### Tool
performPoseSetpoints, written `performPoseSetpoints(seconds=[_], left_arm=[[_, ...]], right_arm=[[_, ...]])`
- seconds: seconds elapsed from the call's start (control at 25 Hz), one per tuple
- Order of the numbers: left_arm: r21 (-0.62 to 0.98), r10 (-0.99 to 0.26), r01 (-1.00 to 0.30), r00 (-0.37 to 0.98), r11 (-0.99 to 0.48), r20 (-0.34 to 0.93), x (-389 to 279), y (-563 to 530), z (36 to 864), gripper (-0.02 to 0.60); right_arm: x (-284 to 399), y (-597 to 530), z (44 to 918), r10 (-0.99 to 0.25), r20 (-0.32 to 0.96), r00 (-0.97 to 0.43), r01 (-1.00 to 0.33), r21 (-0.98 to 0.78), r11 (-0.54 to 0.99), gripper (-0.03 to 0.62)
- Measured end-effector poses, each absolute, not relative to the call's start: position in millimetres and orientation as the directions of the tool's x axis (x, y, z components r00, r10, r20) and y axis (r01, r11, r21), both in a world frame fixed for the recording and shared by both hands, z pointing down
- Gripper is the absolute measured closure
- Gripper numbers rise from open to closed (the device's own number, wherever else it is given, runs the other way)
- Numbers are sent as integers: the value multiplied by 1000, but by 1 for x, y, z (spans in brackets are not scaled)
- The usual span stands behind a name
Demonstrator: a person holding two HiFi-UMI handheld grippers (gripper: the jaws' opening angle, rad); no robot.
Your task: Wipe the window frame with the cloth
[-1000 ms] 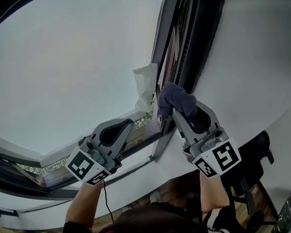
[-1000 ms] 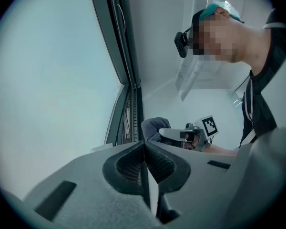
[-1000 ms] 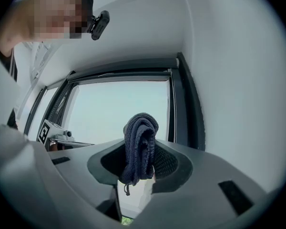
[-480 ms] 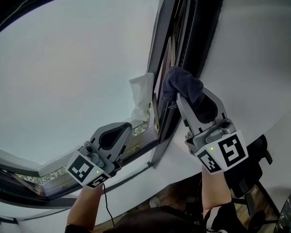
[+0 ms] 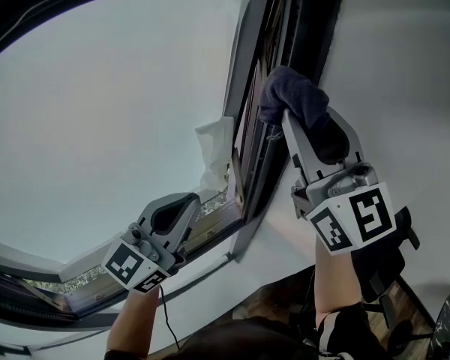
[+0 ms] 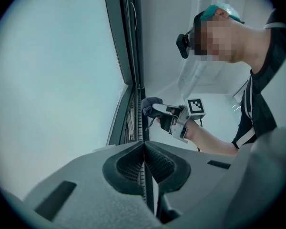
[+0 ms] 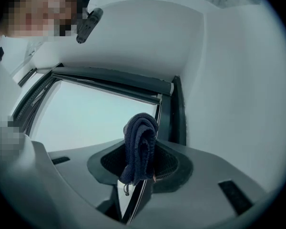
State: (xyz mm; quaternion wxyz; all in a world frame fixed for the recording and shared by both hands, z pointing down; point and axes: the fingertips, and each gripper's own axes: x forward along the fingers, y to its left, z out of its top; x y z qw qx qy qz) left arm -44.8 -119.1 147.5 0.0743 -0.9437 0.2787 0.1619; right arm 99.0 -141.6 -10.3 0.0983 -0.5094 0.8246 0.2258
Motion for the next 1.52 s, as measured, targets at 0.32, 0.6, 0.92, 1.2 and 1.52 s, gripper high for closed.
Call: performPoseSetpoints(seconds=[0.32, 0.6, 0.92, 1.2, 1.52], left_arm=[[-30, -509, -553, 785, -833, -353, -57, -121, 152, 560], [-33, -509, -554, 786, -832, -350, -64, -118, 152, 560], [-23, -511, -550, 790, -835, -338, -64, -117, 156, 561], [-8, -509, -536, 805, -844, -305, -55, -118, 169, 560], [12, -512, -530, 812, -848, -281, -52, -116, 179, 561]], right_arm=[[110, -147, -29, -826, -430, -364, -930, 214, 299, 464], [123, -151, -37, -847, -445, -290, -957, 160, 243, 464], [129, -166, -21, -879, -398, -264, -964, 127, 233, 464], [133, -173, 3, -893, -367, -260, -966, 97, 241, 462], [130, -176, 35, -909, -320, -267, -963, 54, 264, 462]])
